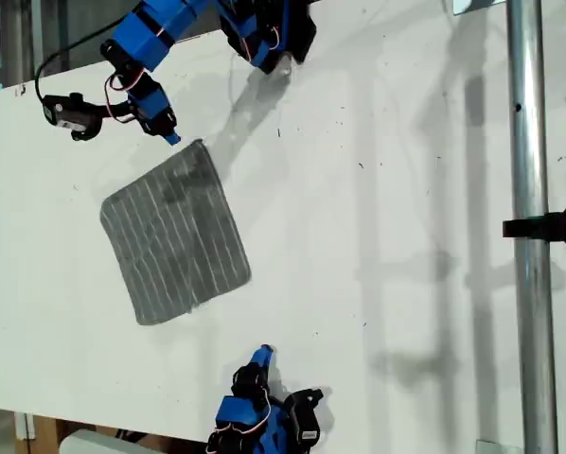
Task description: Grasp corners of a towel and fold twice.
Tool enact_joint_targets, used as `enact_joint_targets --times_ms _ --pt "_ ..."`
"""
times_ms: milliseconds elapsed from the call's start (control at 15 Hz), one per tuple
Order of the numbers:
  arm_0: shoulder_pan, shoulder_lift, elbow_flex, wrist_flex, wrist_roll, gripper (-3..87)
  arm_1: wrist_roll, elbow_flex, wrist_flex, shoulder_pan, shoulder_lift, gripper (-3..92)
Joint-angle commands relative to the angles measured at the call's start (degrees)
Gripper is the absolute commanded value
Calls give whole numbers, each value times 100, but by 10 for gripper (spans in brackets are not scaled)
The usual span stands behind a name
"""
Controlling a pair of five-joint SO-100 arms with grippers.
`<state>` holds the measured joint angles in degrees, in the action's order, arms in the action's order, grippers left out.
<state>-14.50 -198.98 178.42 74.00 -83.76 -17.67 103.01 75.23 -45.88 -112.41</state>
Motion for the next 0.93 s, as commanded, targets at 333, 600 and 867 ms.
enact_joint_targets --times_ms 333,600,867 --pt "-35 -18 26 9 -53 -26 984 -686 -554 -747 1916 329" --pt "-35 -18 26 9 -53 -26 1292 -439 -1459 -1318 3296 314" --pt "-70 -18 26 -18 -79 -26 1195 -870 -1433 -1204 4078 -2"
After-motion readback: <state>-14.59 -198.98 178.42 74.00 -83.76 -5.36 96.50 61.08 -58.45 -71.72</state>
